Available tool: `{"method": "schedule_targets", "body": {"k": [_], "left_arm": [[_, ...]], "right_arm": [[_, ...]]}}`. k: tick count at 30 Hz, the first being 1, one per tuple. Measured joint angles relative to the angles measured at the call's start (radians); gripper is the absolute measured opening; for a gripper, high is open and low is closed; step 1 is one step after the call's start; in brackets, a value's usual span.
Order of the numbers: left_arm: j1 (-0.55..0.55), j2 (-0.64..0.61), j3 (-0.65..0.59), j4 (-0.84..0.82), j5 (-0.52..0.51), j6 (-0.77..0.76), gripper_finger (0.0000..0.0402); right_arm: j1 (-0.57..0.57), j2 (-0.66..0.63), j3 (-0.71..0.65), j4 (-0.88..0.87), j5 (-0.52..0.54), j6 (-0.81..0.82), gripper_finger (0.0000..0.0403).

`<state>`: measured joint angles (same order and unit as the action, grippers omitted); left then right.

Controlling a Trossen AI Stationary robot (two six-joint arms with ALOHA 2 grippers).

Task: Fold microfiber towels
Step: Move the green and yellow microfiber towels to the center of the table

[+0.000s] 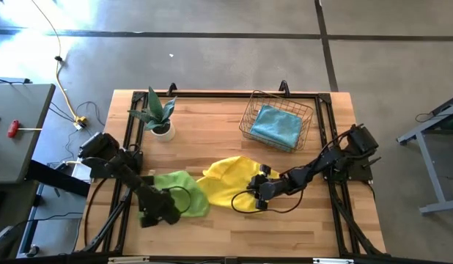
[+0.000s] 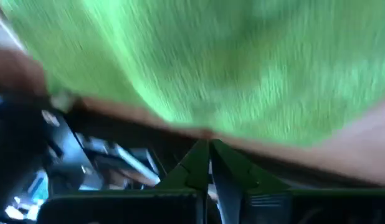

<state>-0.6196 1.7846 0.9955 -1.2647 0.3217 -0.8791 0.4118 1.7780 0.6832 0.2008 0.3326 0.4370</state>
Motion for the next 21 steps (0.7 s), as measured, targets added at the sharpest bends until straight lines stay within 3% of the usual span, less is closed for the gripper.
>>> {"method": "schedule_targets", "body": {"k": [5,8,11,17,21], "left_arm": [[-0.046,-0.008,0.047,-0.075,0.002,-0.07,0.001],[-0.054,-0.013,0.128,-0.074,-0.067,-0.071,0.001],[-0.054,-0.016,0.232,-0.041,-0.266,-0.046,0.001],[-0.047,-0.015,0.292,0.246,-0.834,-0.004,0.001],[-0.009,0.008,0.29,0.362,-0.907,0.068,0.001]], "right_arm": [[0.001,-0.04,-0.004,-0.021,-0.036,0.0,0.014],[0.002,-0.087,0.01,-0.018,-0.074,-0.016,0.014],[0.002,-0.108,0.037,0.004,-0.062,-0.035,0.014],[0.001,-0.105,0.054,0.0,-0.044,-0.052,0.014],[0.001,-0.105,0.053,0.002,-0.036,-0.054,0.014]]}}
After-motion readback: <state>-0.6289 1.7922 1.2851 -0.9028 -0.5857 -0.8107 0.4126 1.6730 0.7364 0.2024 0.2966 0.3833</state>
